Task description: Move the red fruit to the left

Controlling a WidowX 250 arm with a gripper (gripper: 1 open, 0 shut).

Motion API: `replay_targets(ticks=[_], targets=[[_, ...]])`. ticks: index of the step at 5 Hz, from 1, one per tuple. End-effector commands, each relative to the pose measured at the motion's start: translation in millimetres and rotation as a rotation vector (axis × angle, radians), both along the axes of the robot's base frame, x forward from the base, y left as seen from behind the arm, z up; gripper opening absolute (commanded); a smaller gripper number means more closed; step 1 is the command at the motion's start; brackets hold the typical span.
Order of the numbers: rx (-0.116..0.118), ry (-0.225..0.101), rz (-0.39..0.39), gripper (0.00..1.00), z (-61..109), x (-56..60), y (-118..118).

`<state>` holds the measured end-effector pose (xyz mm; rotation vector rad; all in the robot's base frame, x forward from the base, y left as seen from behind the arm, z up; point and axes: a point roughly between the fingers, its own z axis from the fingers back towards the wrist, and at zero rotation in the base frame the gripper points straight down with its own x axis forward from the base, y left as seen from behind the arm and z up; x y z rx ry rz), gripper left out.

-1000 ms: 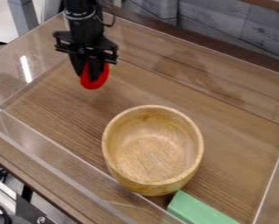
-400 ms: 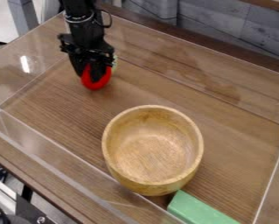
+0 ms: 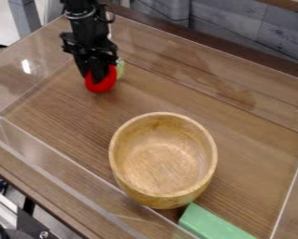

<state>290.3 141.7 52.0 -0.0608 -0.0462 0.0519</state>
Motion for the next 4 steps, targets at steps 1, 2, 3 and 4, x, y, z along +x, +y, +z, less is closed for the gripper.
replay_targets(ticks=[1, 2, 3, 4], targets=[[0.015, -0.053, 0.022, 0.0, 25.4, 6.5, 12], [-0.001, -0.05, 0.015, 0.0, 15.6, 0.3, 12], [-0.016, -0.045, 0.006, 0.0, 4.9, -5.0, 11], [-0.03, -0.046, 0.019, 1.0, 13.8, -3.4, 6]])
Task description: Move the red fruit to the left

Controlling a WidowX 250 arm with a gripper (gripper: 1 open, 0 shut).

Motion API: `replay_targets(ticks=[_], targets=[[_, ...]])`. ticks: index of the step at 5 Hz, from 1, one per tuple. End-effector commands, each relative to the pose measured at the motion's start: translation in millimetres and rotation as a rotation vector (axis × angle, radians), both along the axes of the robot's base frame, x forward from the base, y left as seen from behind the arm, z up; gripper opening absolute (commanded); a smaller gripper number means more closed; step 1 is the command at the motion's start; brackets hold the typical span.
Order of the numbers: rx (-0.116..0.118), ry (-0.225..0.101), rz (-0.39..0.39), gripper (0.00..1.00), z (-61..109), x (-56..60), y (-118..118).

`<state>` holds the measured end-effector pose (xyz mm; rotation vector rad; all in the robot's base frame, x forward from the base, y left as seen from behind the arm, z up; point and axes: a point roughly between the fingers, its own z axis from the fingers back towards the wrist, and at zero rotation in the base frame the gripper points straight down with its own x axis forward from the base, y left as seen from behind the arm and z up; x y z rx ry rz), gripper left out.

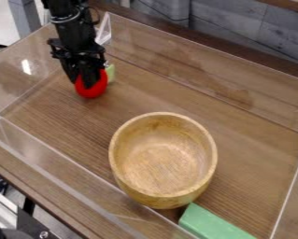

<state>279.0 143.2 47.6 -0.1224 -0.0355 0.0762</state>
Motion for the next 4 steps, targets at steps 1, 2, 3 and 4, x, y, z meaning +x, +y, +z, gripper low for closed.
replay_targets(ticks=[1, 2, 3, 4], targets=[[0.023, -0.059, 0.005, 1.0, 28.5, 9.8, -3], [0.026, -0.068, 0.024, 1.0, 22.1, 11.7, -7], [0.029, -0.072, 0.036, 0.0, 15.1, 12.8, -11], [0.025, -0.079, -0.021, 0.0, 17.7, 18.3, -2]])
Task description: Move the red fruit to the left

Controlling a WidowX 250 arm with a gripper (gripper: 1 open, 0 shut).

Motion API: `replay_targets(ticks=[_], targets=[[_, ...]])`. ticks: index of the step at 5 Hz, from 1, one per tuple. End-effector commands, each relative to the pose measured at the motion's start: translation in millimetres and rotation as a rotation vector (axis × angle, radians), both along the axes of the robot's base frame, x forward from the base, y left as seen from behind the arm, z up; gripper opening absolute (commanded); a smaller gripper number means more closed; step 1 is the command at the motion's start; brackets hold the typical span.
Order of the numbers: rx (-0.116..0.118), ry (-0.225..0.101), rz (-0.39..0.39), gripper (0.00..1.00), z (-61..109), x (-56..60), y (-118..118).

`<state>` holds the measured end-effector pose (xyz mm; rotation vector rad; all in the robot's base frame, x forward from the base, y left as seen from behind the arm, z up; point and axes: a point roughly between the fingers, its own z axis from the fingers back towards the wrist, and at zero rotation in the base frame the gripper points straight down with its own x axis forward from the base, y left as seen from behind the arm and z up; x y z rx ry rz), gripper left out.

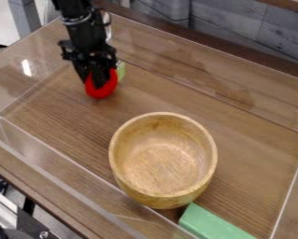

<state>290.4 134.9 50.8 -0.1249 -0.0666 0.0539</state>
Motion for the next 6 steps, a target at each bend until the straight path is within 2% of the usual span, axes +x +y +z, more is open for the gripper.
replay_targets(ticks=[1, 2, 3, 4, 5, 6], targets=[[0.021, -0.042, -0.057, 1.0, 12.9, 13.0, 17], [0.019, -0.044, -0.044, 1.0, 31.3, 9.8, 14], [0.017, -0.047, -0.099, 1.0, 49.1, 9.4, 7], [0.023, -0.069, -0.135, 1.0, 74.3, 8.5, -5], [0.027, -0.079, -0.085, 1.0, 78.2, 10.1, -20], [0.035, -0.07, -0.043, 1.0, 77.0, 11.6, -35]])
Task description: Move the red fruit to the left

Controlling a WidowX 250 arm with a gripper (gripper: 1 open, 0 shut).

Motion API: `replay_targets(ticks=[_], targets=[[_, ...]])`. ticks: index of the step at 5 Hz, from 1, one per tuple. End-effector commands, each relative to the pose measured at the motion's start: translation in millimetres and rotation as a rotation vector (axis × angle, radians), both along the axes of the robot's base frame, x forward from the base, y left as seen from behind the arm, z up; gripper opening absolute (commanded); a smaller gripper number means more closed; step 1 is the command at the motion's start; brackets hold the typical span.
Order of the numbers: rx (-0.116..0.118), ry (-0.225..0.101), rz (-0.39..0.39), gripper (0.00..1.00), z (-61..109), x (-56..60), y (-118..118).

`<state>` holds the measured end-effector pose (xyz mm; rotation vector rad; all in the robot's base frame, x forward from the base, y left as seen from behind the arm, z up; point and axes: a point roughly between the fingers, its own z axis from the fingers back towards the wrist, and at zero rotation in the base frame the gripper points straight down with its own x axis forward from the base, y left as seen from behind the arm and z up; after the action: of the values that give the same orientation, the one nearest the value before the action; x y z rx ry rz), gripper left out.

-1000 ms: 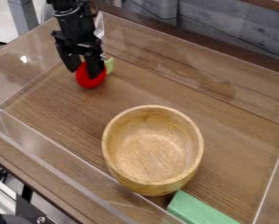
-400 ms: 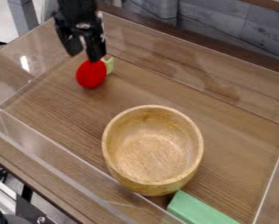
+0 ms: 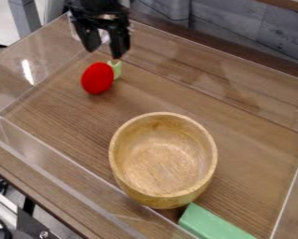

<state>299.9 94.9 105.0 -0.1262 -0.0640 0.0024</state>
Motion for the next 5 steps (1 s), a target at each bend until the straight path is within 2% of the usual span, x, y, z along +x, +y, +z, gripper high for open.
replay_targets(ticks=[1, 2, 3, 4, 5], targets=[[0.044, -0.061, -0.012, 1.0, 18.7, 3.1, -11], [0.056, -0.05, -0.028, 1.0, 12.7, 4.9, -24], [0.07, -0.036, 0.088, 1.0, 14.8, 6.5, -28], [0.088, -0.035, 0.147, 1.0, 18.5, 6.4, -31], [0.101, -0.04, 0.14, 1.0, 27.6, 3.9, -30]])
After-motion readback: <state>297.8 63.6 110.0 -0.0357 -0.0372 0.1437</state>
